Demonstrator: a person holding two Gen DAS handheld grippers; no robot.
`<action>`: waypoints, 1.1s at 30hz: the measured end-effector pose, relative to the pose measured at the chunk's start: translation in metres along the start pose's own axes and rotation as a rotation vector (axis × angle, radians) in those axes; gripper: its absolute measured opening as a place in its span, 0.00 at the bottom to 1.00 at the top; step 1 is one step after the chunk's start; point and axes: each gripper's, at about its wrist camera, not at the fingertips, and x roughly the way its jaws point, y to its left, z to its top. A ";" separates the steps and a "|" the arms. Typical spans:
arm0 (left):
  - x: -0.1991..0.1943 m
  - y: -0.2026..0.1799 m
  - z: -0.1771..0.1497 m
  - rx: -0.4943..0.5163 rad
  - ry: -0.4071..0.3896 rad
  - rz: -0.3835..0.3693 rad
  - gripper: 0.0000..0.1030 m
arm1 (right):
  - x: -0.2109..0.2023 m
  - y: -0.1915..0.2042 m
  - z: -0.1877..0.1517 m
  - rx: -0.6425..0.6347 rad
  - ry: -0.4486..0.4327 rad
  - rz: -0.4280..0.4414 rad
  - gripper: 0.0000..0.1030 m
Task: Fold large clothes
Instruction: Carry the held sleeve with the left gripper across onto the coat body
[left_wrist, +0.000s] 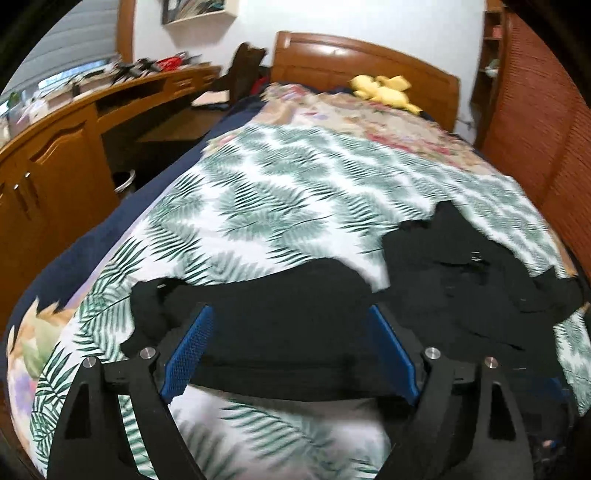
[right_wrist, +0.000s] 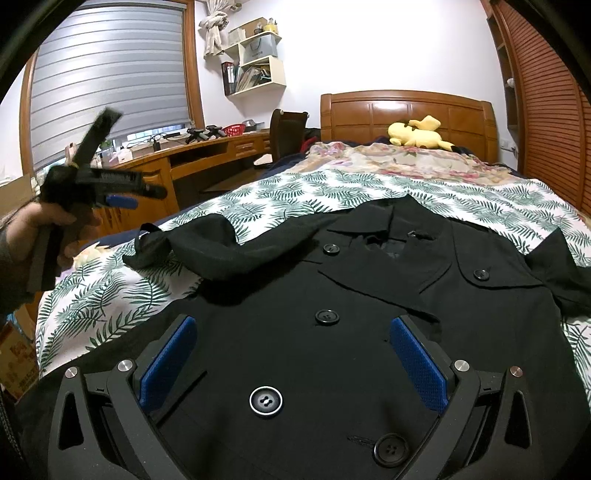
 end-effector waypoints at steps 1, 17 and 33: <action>0.007 0.008 -0.003 -0.011 0.011 0.016 0.83 | 0.000 0.000 0.000 -0.001 0.002 0.000 1.00; 0.093 0.068 -0.043 -0.137 0.191 0.105 0.70 | 0.003 -0.001 0.002 -0.013 0.017 0.001 1.00; 0.005 0.006 -0.009 -0.047 0.019 0.006 0.08 | -0.005 0.003 0.009 -0.041 0.041 0.009 1.00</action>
